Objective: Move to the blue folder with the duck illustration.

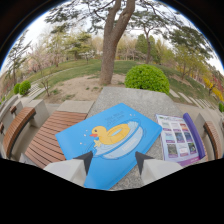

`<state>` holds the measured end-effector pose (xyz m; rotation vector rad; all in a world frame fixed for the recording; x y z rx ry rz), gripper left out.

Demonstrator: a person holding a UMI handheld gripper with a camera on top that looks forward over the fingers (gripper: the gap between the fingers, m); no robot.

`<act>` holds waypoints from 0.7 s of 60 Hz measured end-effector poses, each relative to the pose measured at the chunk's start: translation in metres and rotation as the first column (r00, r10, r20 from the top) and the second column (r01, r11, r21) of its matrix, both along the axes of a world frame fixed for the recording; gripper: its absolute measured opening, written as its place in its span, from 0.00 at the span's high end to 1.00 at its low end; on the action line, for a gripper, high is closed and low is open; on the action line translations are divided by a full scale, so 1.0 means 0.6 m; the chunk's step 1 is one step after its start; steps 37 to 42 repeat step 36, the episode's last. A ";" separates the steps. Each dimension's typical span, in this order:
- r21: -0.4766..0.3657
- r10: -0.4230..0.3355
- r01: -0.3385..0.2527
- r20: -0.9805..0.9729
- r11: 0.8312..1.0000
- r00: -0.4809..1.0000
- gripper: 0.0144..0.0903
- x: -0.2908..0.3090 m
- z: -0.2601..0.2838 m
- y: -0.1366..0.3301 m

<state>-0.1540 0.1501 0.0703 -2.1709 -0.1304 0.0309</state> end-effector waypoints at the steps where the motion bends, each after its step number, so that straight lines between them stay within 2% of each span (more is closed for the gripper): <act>1: -0.002 0.002 -0.002 0.003 1.000 1.000 0.08 -0.001 -0.003 0.007; 15: -0.009 0.004 -0.004 0.003 1.000 1.000 0.08 -0.008 -0.024 0.075; 42: -0.020 0.002 -0.002 -0.010 1.000 1.000 0.08 -0.011 -0.034 0.074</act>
